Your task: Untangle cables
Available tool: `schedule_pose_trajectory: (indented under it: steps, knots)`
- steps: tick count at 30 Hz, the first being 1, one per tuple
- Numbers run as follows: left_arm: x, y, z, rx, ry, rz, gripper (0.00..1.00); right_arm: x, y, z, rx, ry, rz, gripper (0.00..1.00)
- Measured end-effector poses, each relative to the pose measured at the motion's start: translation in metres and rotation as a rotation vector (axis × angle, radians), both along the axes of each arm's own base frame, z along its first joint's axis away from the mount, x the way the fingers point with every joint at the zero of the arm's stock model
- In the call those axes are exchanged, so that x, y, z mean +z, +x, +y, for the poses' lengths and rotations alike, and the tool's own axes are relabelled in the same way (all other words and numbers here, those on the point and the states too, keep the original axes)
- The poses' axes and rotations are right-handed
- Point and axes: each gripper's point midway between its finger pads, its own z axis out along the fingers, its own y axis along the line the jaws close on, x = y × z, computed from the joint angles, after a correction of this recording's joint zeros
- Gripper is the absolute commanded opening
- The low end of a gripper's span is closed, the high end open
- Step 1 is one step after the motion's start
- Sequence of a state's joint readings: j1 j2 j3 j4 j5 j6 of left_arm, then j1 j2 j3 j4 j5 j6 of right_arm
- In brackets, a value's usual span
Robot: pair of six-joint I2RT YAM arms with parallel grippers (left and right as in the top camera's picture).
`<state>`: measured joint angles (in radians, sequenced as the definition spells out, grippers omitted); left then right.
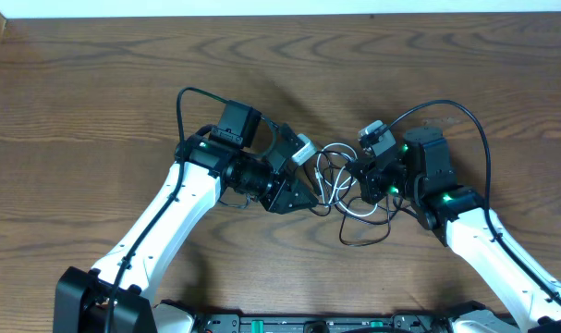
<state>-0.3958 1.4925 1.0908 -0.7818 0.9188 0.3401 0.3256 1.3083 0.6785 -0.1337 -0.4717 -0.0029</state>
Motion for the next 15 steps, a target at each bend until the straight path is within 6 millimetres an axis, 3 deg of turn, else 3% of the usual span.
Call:
schedule_pose_trajectory:
  steps: [6,15]
  knots:
    - [-0.019,0.015,0.016,0.090,0.149,-0.026,0.39,0.011,-0.001,0.010,0.045,0.056,-0.024,0.01]
    - [-0.034,0.041,0.036,0.269,0.301,-0.049,0.39,0.088,-0.009,0.053,0.301,0.356,-0.230,0.01]
